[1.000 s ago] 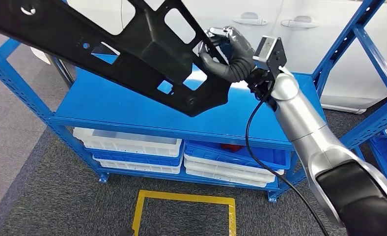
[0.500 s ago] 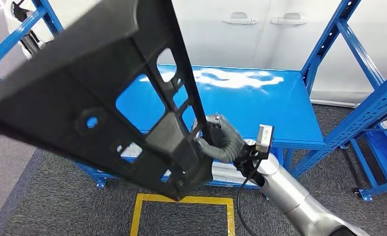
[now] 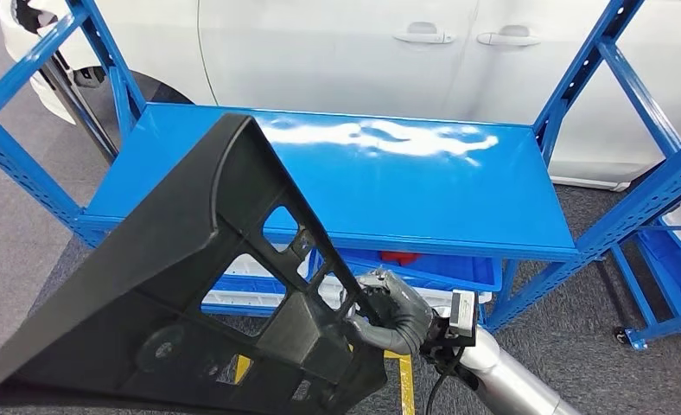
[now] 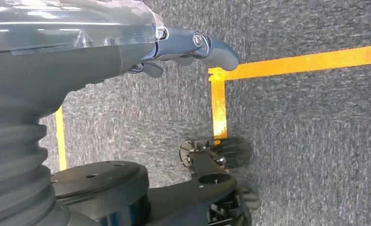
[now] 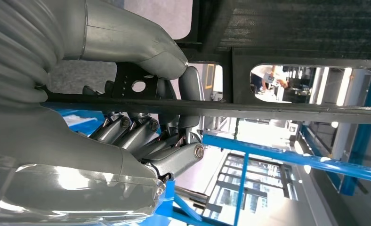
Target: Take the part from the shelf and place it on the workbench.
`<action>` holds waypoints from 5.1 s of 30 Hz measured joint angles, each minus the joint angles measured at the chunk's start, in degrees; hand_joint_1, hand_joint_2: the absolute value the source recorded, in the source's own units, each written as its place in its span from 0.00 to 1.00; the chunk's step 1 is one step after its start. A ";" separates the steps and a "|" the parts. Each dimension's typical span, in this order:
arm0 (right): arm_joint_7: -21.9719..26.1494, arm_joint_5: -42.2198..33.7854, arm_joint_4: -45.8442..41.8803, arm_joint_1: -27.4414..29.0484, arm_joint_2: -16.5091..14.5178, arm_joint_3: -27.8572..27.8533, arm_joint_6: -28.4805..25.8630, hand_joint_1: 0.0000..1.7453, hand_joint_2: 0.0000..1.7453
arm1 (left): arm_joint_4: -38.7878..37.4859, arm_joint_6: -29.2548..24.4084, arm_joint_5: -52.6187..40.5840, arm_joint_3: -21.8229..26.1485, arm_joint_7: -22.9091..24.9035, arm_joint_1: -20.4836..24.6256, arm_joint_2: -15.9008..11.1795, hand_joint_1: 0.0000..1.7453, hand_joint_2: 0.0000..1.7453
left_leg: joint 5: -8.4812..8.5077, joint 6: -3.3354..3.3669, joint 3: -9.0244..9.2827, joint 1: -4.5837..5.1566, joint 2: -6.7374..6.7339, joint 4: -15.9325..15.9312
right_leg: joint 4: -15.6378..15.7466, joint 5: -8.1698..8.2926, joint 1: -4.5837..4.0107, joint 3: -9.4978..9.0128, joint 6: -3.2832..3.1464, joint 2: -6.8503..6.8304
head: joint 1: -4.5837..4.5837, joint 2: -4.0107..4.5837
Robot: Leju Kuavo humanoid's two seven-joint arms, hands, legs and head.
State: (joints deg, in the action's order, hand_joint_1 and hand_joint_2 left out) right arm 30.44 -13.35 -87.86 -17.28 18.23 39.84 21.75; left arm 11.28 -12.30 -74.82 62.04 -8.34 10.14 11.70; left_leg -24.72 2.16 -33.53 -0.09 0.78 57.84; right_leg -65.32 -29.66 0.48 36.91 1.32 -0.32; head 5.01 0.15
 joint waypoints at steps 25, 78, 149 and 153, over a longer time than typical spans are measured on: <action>-1.17 -0.52 -2.37 5.52 0.72 -0.93 -1.44 1.00 1.00 | -0.04 5.60 -0.46 -0.13 1.04 -0.28 0.43 0.00 1.00 | -0.98 -1.52 0.67 0.46 0.07 0.78 | 6.81 4.51 -0.41 -3.34 -1.65 -0.04 | 0.01 0.00; -4.73 -1.91 -3.72 7.44 0.85 -7.51 -1.51 1.00 1.00 | -0.11 6.81 0.25 -0.11 1.37 -0.38 0.89 0.00 1.00 | -3.77 -3.20 -7.66 0.15 -0.44 8.37 | 7.99 2.61 0.30 -6.49 -2.57 -1.05 | 0.00 0.00; -5.13 -3.07 -7.37 13.10 0.31 -14.15 0.24 1.00 1.00 | -0.13 6.79 -1.19 -0.25 1.41 -1.83 0.59 0.00 1.00 | -1.30 -1.97 1.47 0.39 3.19 0.77 | 6.86 4.44 -0.22 -3.50 -2.49 5.31 | 0.00 0.00; -5.06 -3.07 -7.67 13.79 0.21 -14.57 0.25 1.00 1.00 | -0.13 6.66 -1.13 -0.26 1.78 -1.80 0.49 0.00 1.00 | -0.66 -1.23 2.22 0.17 1.85 -1.27 | 6.69 4.60 0.14 -2.63 -1.09 6.36 | 0.00 0.00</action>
State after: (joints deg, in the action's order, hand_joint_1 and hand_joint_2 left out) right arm 25.38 -16.41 -95.53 -3.50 18.44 25.27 22.00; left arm 11.15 -5.64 -75.95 61.78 -6.56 8.34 12.19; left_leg -25.38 0.93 -31.31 0.08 2.64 56.57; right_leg -58.63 -25.07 0.63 34.28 0.23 6.04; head 5.01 0.15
